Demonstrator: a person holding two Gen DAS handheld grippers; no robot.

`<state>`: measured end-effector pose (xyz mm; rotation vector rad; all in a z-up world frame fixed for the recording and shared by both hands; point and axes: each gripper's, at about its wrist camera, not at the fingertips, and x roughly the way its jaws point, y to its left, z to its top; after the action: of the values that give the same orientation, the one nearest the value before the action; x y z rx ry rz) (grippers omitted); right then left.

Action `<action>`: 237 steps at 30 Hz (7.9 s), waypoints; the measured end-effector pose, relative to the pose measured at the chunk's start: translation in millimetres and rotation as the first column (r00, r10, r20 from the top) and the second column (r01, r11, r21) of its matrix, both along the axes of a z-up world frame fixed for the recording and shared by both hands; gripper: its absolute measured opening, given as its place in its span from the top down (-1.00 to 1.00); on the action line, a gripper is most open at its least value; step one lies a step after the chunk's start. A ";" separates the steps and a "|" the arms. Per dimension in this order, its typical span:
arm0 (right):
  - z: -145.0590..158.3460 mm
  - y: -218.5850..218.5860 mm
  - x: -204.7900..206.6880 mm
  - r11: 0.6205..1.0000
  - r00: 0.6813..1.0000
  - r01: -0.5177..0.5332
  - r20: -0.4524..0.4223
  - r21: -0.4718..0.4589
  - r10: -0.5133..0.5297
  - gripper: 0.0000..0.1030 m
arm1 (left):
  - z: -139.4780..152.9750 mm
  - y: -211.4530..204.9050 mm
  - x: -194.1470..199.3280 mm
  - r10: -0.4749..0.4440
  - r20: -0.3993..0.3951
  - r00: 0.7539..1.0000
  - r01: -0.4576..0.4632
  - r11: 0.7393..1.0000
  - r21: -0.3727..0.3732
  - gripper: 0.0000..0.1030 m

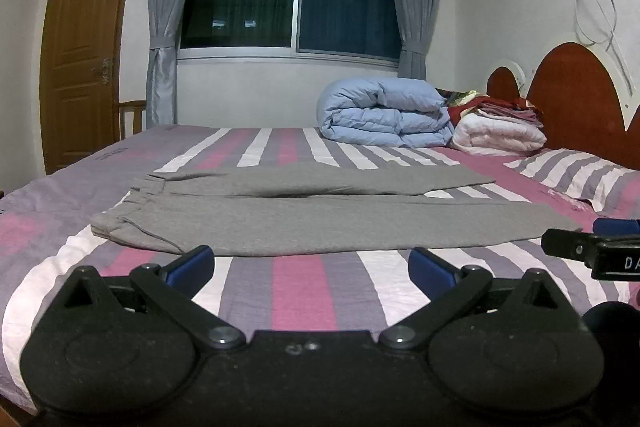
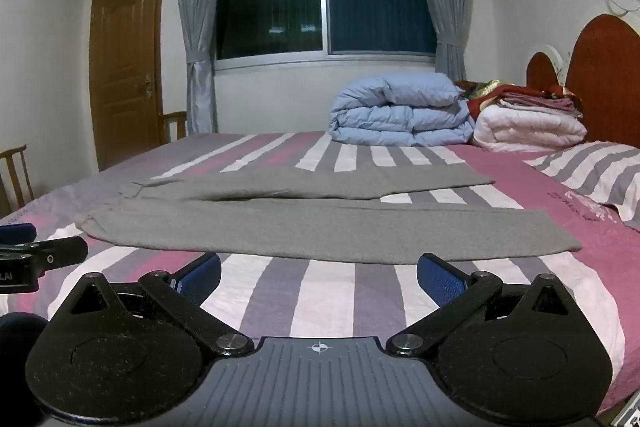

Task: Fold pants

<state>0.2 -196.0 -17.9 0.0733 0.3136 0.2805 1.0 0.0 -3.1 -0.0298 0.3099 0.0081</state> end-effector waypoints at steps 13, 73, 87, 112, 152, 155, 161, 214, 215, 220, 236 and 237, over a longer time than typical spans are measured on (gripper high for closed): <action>0.2 -1.5 0.2 1.000 1.000 0.000 -0.001 0.001 0.000 -1.00 | 0.5 -0.8 -0.3 0.001 -0.002 1.000 -0.001 1.000 0.002 -0.89; 2.3 -0.4 1.0 1.000 1.000 -0.001 -0.005 0.000 0.001 -1.00 | -0.5 -2.0 0.6 -0.002 -0.004 1.000 0.002 1.000 0.007 -0.88; 34.6 -11.9 61.2 0.988 0.986 -0.157 0.060 0.006 0.157 -1.00 | 20.5 63.0 43.9 0.012 -0.053 0.999 -0.019 0.991 -0.130 -0.88; 24.3 118.3 420.8 0.901 0.911 -0.403 -0.165 -0.160 0.378 -0.99 | 2.3 304.3 388.8 0.106 -0.399 0.911 -0.067 0.992 0.111 -0.08; 50.2 117.9 312.0 0.717 0.831 -0.532 -0.115 -0.450 0.544 0.83 | 26.6 339.6 304.9 -0.206 -0.088 0.974 0.196 0.974 -0.116 0.81; 26.1 110.4 268.1 0.736 0.843 -0.523 -0.136 -0.430 0.520 0.88 | 9.4 331.9 268.9 -0.188 -0.113 0.976 0.172 0.976 -0.136 0.81; -36.2 103.6 205.8 0.796 0.877 -0.480 -0.215 -0.369 0.429 0.83 | -33.7 326.1 222.2 -0.044 -0.303 0.952 -0.001 0.989 -0.149 0.79; -52.2 43.9 224.3 0.943 0.906 -0.048 -0.383 0.328 0.180 0.85 | -39.1 347.7 208.8 0.076 -0.347 0.935 -0.274 0.777 -0.567 0.75; -47.8 41.3 228.2 0.943 0.907 -0.049 -0.381 0.328 0.180 0.85 | -36.2 346.7 208.7 0.080 -0.329 0.941 -0.269 0.768 -0.581 0.66; -31.6 52.0 238.2 0.942 0.912 -0.041 -0.372 0.334 0.172 0.83 | -36.8 338.5 223.3 0.076 -0.375 0.924 -0.293 0.771 -0.565 0.63; -5.4 51.8 247.5 0.921 0.938 -0.082 -0.284 0.382 0.201 0.88 | -23.9 332.3 225.7 0.095 -0.285 0.954 -0.250 0.776 -0.579 0.72; -5.5 52.2 246.1 0.923 0.937 -0.086 -0.284 0.374 0.203 0.88 | -28.3 333.8 225.8 0.101 -0.307 0.946 -0.267 0.780 -0.566 0.72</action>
<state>246.3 -143.8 -23.4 0.4602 0.5895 0.4752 226.8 333.8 -31.4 -0.7067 0.5665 0.1120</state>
